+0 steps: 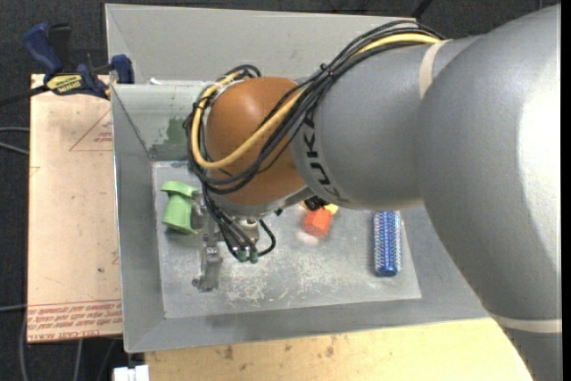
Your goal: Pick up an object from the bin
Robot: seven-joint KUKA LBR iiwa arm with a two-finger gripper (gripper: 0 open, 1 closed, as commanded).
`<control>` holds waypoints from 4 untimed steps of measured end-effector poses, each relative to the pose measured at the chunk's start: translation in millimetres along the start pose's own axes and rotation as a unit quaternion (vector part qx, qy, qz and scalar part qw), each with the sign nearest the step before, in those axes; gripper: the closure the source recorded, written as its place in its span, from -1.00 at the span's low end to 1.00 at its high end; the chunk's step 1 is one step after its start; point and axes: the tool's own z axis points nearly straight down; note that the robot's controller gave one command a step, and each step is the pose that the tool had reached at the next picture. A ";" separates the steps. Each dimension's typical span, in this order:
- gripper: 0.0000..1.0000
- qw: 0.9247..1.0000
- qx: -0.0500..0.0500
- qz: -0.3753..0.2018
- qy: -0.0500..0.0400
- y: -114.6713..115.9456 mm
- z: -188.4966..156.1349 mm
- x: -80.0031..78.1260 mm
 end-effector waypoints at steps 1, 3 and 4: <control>-1.00 0.973 -0.001 0.233 -0.004 16.9 42.9 -55.1; 1.00 0.969 -0.001 0.248 -0.004 20.1 55.7 -101.8; 1.00 0.971 0.017 0.239 0.008 15.3 68.8 -139.3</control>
Offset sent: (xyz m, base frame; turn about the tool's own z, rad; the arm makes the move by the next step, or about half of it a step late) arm 0.0547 0.0170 -0.0416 0.4717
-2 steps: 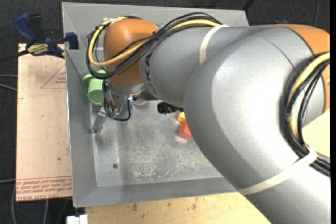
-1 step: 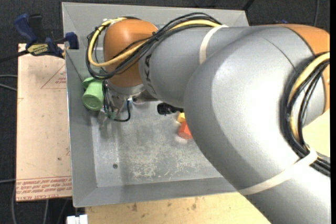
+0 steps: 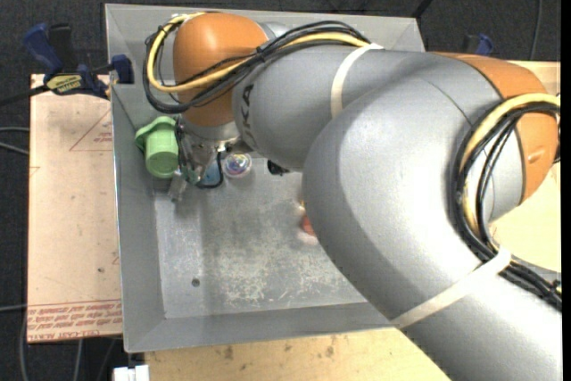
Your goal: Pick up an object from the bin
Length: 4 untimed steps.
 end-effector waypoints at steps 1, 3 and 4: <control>1.00 1.000 -0.021 0.001 -0.008 5.2 -42.7 14.4; 1.00 1.000 -0.025 0.001 -0.010 -5.9 -156.7 28.5; 1.00 0.986 -0.019 -0.163 -0.010 -57.1 -134.0 45.9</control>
Offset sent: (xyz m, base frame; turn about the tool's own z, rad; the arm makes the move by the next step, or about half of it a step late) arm -0.0099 0.0128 0.0401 0.0027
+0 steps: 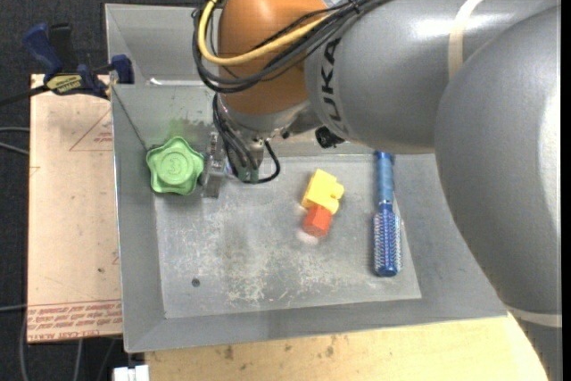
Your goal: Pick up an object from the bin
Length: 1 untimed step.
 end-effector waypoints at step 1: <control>1.00 0.996 -0.001 0.091 0.000 11.7 62.8 -58.1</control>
Offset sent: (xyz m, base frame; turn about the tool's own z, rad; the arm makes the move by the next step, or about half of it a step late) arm 0.0594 0.0024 -0.0606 0.1840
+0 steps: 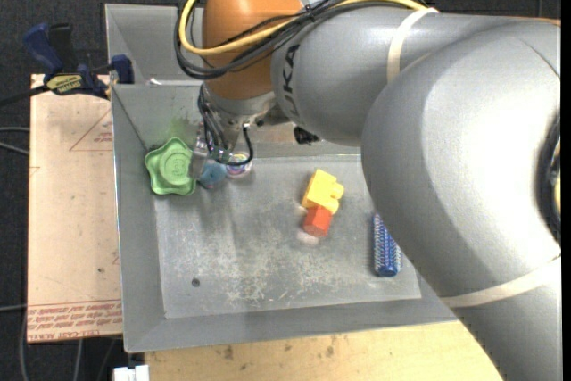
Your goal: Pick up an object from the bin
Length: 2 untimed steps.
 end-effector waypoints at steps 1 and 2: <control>1.00 0.985 0.000 0.170 0.000 4.9 3.9 27.3; 1.00 0.989 0.002 0.149 0.002 -2.4 26.1 70.9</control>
Offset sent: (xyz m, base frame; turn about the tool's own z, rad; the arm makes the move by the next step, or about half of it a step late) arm -0.0237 0.0124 -0.0033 0.3455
